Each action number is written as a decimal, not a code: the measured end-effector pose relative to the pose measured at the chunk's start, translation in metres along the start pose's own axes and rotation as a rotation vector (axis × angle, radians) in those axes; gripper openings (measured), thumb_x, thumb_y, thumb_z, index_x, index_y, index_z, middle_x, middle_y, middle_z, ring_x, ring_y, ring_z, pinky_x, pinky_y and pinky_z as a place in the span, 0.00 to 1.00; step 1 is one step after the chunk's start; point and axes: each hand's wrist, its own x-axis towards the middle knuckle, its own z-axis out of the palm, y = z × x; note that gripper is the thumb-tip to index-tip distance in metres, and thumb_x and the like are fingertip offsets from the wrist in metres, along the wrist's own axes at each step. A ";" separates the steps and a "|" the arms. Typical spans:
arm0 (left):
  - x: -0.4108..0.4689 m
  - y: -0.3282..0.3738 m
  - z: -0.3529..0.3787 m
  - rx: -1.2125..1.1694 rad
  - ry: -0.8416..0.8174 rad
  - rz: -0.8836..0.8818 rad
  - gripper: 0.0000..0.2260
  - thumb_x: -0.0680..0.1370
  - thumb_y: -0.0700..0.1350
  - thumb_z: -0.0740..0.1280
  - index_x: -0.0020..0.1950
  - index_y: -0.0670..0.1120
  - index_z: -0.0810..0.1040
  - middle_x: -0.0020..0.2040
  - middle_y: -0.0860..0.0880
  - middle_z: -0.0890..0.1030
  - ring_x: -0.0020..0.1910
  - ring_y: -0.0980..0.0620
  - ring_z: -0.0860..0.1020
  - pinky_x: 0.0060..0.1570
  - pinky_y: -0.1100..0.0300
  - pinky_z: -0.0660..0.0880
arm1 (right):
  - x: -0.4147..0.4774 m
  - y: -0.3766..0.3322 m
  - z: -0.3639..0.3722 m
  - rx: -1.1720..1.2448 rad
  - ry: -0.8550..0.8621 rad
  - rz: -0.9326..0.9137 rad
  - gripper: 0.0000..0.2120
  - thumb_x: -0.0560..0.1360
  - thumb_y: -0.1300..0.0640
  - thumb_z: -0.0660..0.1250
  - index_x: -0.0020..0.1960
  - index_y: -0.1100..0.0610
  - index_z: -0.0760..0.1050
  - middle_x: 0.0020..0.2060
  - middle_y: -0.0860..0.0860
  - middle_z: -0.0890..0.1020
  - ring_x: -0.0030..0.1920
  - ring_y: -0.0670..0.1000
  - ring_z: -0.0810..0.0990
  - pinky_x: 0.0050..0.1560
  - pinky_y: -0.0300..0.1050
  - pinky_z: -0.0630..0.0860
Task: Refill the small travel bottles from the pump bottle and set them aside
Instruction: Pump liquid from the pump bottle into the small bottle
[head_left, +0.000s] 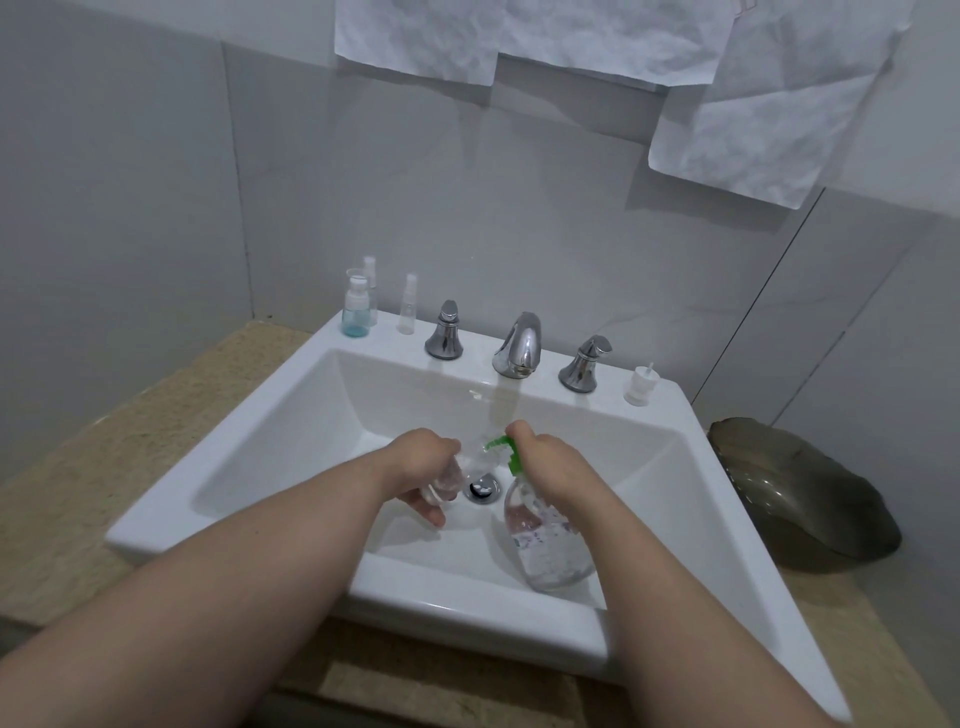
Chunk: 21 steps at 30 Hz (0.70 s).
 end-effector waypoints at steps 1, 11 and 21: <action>0.001 0.000 -0.001 -0.009 0.009 0.003 0.19 0.87 0.47 0.57 0.48 0.35 0.78 0.43 0.39 0.78 0.21 0.49 0.79 0.28 0.52 0.82 | -0.001 0.000 0.000 0.005 -0.012 0.007 0.32 0.81 0.33 0.49 0.55 0.58 0.78 0.54 0.55 0.80 0.52 0.54 0.78 0.56 0.52 0.73; 0.014 -0.006 -0.003 -0.046 0.014 0.005 0.18 0.85 0.47 0.56 0.43 0.38 0.77 0.37 0.41 0.76 0.27 0.47 0.72 0.43 0.44 0.85 | -0.012 0.021 -0.022 0.086 -0.279 -0.076 0.30 0.67 0.49 0.83 0.59 0.52 0.68 0.55 0.48 0.75 0.41 0.49 0.72 0.36 0.44 0.68; 0.022 -0.009 -0.008 -0.060 0.094 -0.022 0.18 0.84 0.48 0.56 0.47 0.39 0.81 0.44 0.39 0.80 0.27 0.44 0.77 0.27 0.60 0.77 | -0.036 0.010 -0.002 -0.017 -0.103 -0.357 0.37 0.77 0.50 0.70 0.75 0.36 0.49 0.46 0.50 0.80 0.34 0.49 0.77 0.38 0.43 0.79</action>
